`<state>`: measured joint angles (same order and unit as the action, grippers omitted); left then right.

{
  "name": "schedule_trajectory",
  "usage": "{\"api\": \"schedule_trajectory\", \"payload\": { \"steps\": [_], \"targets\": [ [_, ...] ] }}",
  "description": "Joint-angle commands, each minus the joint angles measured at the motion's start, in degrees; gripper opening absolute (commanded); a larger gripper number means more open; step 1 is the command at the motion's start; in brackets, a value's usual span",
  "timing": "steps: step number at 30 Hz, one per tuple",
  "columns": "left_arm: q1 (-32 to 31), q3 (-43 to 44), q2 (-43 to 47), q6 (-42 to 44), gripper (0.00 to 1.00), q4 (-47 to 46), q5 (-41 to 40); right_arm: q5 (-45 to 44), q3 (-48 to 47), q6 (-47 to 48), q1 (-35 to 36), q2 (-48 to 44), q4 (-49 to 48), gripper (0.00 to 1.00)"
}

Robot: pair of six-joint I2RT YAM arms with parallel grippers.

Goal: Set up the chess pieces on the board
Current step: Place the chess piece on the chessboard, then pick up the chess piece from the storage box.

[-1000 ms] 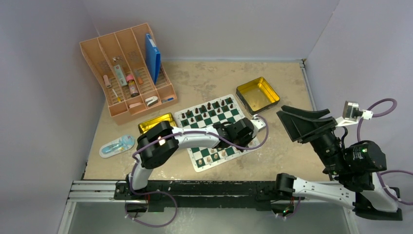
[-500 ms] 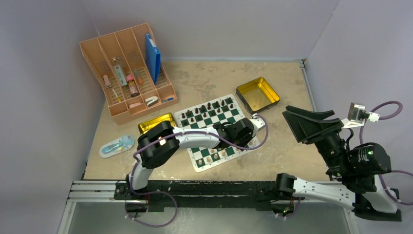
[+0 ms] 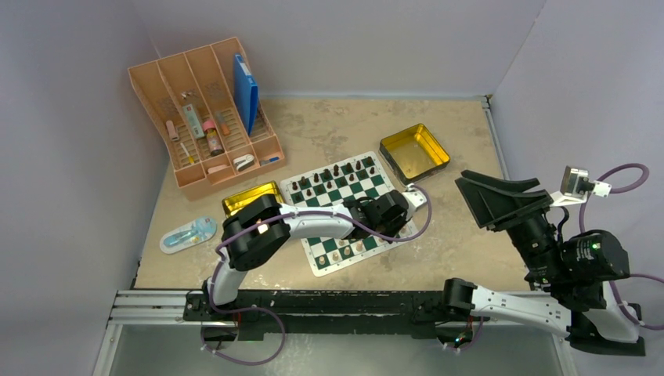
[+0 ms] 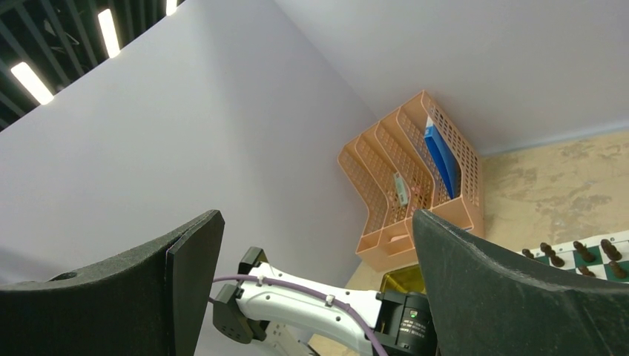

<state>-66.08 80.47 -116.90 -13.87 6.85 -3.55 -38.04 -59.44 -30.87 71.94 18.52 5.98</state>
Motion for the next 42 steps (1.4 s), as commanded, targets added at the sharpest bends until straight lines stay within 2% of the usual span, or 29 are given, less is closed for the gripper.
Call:
{"api": "schedule_trajectory", "payload": {
  "steps": [1, 12, 24, 33, 38, 42],
  "targets": [
    [-0.27, 0.27, -0.84, 0.86, 0.06, -2.15, 0.68, -1.02, -1.19, 0.41, 0.59, -1.16, -1.63, 0.99],
    [-0.27, 3.40, 0.27, 0.67, 0.36, 2.04, -0.14, -0.73, -0.50, 0.55, 0.65, 0.64, -1.74, 0.99],
    [1.18, 7.18, 6.06, -1.59, 0.39, 7.34, 1.24, -0.63, -1.65, 0.34, 0.65, 3.59, 2.75, 0.99],
    [12.16, 1.82, 17.05, -5.36, 0.39, 9.17, 3.29, -3.12, -0.48, 0.15, 0.65, 4.28, 7.33, 0.99],
    [16.96, -1.68, 23.94, -5.23, 0.39, 13.82, -1.69, -3.09, 1.18, 0.19, 0.65, 5.90, 8.23, 0.99],
    [22.95, -5.74, 29.85, -9.67, 0.39, 19.44, -3.48, -2.87, 2.61, 0.45, 0.61, 8.37, 8.46, 0.99]
  ]
}}
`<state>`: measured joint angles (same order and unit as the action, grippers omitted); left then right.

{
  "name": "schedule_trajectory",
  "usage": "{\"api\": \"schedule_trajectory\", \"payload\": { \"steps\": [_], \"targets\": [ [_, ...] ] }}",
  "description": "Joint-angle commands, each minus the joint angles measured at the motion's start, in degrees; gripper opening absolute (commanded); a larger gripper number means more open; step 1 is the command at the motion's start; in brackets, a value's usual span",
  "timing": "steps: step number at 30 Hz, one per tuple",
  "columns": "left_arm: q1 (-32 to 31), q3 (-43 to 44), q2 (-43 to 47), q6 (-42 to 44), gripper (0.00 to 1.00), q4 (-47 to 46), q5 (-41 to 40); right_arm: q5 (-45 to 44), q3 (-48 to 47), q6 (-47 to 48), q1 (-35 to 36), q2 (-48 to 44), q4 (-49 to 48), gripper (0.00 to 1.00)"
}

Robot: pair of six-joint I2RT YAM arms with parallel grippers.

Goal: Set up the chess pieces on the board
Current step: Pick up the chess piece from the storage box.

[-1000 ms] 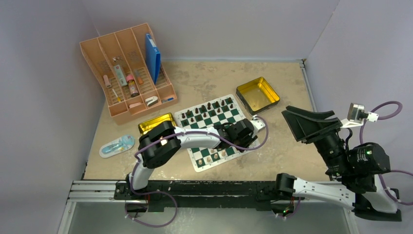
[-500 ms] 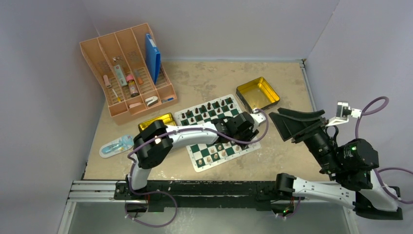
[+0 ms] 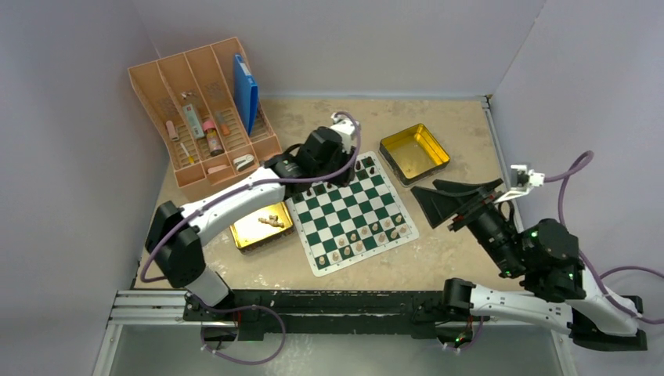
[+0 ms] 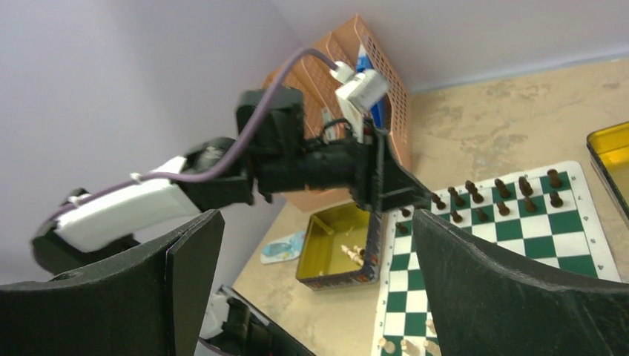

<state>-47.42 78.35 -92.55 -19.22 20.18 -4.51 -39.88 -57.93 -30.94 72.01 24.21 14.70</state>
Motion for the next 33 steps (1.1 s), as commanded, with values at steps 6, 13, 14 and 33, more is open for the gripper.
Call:
{"api": "schedule_trajectory", "payload": {
  "steps": [6, 13, 14, 33],
  "targets": [
    [12.34, -10.58, 10.81, -19.67, 0.37, 14.02, -2.89, -1.96, 5.35, -0.45, 0.56, 5.45, -3.28, 0.99],
    [16.45, -15.76, 17.01, -47.89, 0.34, 29.41, -16.89, -0.09, 7.04, 0.36, 0.56, 8.41, -5.54, 0.99],
    [17.11, -15.27, 17.27, -50.16, 0.34, 31.47, -17.37, 0.08, 6.97, 0.36, 0.54, 8.87, -5.60, 0.99],
    [32.21, -24.04, 14.62, -63.31, 0.29, 29.14, -14.82, 5.36, 8.01, 3.95, 0.54, 20.31, -13.29, 0.98]
  ]
}}
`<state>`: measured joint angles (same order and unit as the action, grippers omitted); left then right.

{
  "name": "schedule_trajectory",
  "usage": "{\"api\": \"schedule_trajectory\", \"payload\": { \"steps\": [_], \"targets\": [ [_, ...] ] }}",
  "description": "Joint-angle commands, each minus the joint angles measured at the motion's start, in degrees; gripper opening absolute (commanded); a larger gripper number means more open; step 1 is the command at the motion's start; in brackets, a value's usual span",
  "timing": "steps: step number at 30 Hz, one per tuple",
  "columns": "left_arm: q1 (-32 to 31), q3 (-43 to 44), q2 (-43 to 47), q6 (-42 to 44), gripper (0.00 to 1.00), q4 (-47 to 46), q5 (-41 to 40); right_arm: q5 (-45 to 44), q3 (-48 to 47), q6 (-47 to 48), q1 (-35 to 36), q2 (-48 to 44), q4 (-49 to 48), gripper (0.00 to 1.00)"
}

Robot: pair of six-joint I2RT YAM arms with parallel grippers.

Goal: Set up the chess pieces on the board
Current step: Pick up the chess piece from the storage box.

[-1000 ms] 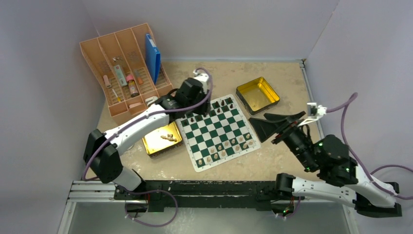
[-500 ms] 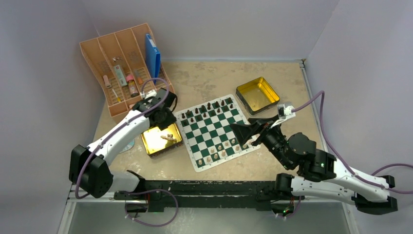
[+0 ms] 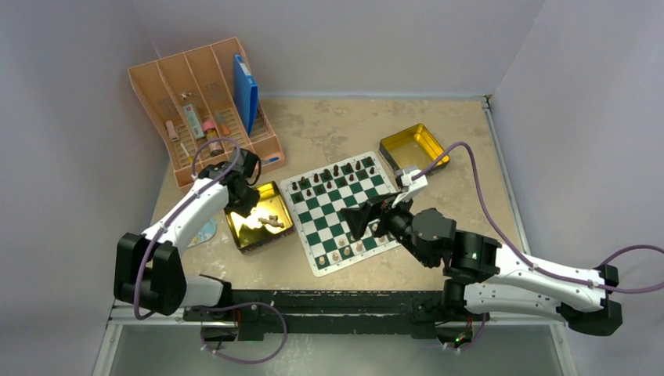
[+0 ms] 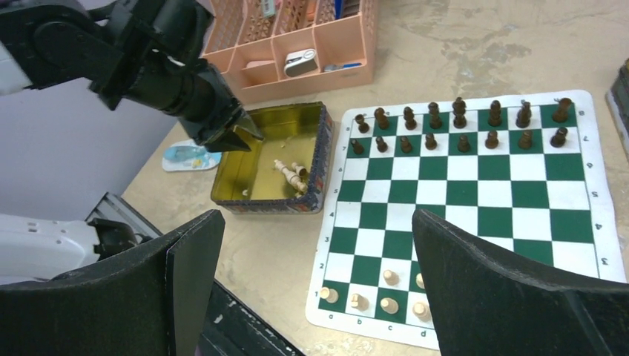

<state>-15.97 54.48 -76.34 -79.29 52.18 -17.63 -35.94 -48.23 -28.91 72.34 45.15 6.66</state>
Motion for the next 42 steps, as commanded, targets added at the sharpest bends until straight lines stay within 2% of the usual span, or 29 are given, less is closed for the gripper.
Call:
{"api": "schedule_trajectory", "payload": {
  "steps": [1, 9, 17, 26, 33, 42],
  "targets": [
    [0.83, -0.49, -2.18, -3.77, 0.29, -3.06, -2.20, 2.09, -1.69, 2.02, 0.18, -0.66, -5.70, 0.98],
    [0.98, -4.13, -4.77, -4.23, 0.30, -9.96, 0.01, 2.71, -2.15, 2.70, 0.18, -0.44, -5.42, 0.98],
    [0.97, -4.16, -9.60, -5.21, 0.32, -10.53, 2.99, 2.41, -2.55, 2.76, 0.21, -0.46, -5.67, 0.98],
    [0.94, -6.13, -10.51, -5.38, 0.31, -13.66, 4.19, 3.07, -3.08, 1.75, 0.23, -1.22, -4.70, 0.98],
    [0.94, -4.93, -10.08, -5.22, 0.19, -11.86, 4.69, 3.07, -2.97, 1.03, 0.24, -1.92, -4.02, 0.98],
    [0.94, -0.81, -0.67, -4.21, 0.11, -7.79, 1.22, 6.71, -1.13, -1.81, 0.21, -2.95, -4.94, 0.96]
  ]
}}
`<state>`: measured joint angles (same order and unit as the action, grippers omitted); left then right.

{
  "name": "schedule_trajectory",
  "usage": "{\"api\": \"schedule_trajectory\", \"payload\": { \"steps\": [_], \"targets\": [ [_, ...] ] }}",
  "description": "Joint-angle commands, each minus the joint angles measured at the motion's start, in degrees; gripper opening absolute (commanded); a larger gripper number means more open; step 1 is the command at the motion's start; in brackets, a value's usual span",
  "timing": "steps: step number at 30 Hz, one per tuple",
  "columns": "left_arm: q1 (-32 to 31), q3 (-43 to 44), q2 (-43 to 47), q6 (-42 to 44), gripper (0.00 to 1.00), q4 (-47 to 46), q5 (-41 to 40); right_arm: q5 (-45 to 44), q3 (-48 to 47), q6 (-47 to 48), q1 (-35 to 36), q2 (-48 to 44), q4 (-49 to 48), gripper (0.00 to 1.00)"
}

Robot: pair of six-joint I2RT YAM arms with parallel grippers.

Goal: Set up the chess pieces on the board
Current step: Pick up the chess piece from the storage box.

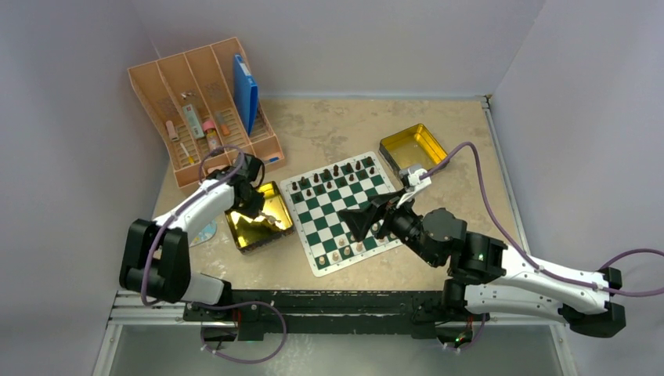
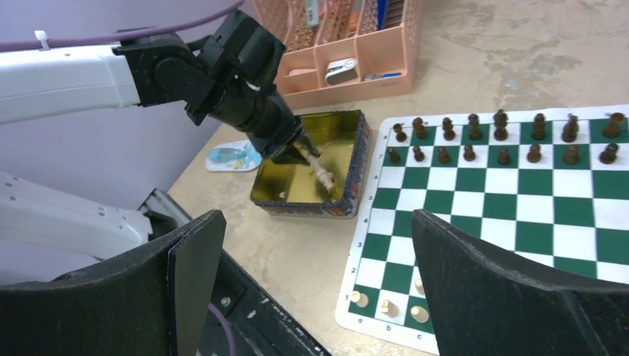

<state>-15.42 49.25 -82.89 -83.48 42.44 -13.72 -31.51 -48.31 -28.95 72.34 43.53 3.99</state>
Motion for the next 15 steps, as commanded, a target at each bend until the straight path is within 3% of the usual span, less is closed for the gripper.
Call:
{"api": "schedule_trajectory", "payload": {
  "steps": [1, 7, 15],
  "targets": [
    [0.39, 5.08, 7.41, 0.83, 0.09, 1.79, -2.98, 2.50, -0.72, -1.98, 0.18, -1.51, -2.46, 0.96],
    [0.32, 8.37, 13.77, 11.47, 0.02, -2.36, -1.88, 4.30, -0.11, -3.34, 0.21, -2.25, -2.57, 0.96],
    [0.22, 6.68, 24.07, 25.82, 0.00, -16.06, 9.27, 4.14, 1.66, -3.51, 0.19, -2.05, -3.70, 0.96]
  ]
}}
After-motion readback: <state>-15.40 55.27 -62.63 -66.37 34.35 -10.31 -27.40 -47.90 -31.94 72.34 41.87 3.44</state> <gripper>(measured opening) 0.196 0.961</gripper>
